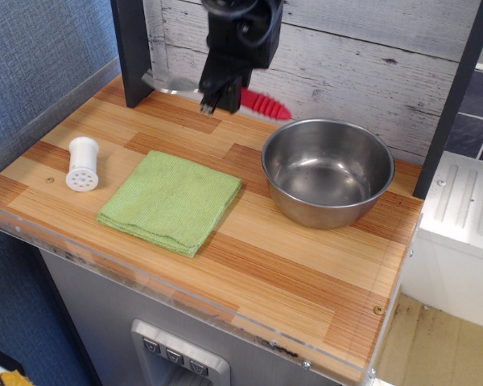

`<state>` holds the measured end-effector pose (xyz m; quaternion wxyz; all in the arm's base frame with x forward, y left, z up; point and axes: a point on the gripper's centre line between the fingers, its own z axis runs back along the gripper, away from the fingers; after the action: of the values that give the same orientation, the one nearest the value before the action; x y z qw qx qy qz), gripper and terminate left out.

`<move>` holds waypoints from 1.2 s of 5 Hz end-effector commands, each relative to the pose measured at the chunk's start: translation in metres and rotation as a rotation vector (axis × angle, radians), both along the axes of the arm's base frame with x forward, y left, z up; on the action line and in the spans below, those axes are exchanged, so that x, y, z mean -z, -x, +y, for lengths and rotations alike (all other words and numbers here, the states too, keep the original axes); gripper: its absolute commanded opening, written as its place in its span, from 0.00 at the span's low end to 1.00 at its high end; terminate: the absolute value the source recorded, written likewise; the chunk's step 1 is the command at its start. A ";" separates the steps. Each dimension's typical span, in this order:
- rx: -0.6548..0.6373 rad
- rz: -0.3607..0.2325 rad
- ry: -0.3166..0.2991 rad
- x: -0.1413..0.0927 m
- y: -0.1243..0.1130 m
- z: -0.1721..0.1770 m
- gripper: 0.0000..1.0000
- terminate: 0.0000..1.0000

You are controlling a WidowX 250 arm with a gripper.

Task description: PICK UP THE FORK AND PUT ANOTHER SIDE OF THE TABLE

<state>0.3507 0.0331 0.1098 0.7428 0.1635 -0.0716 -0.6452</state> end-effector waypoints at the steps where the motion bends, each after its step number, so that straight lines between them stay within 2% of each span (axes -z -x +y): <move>1: -0.014 0.000 -0.038 0.002 -0.038 0.029 0.00 0.00; 2: -0.034 0.040 -0.078 0.019 -0.041 0.049 0.00 0.00; 3: -0.001 0.064 -0.123 0.037 -0.041 0.052 0.00 0.00; 4: 0.032 0.077 -0.146 0.053 -0.046 0.040 0.00 0.00; 6: 0.032 0.118 -0.086 0.079 -0.056 0.021 0.00 0.00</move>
<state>0.4029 0.0577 0.0136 0.7305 0.1386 0.0144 -0.6686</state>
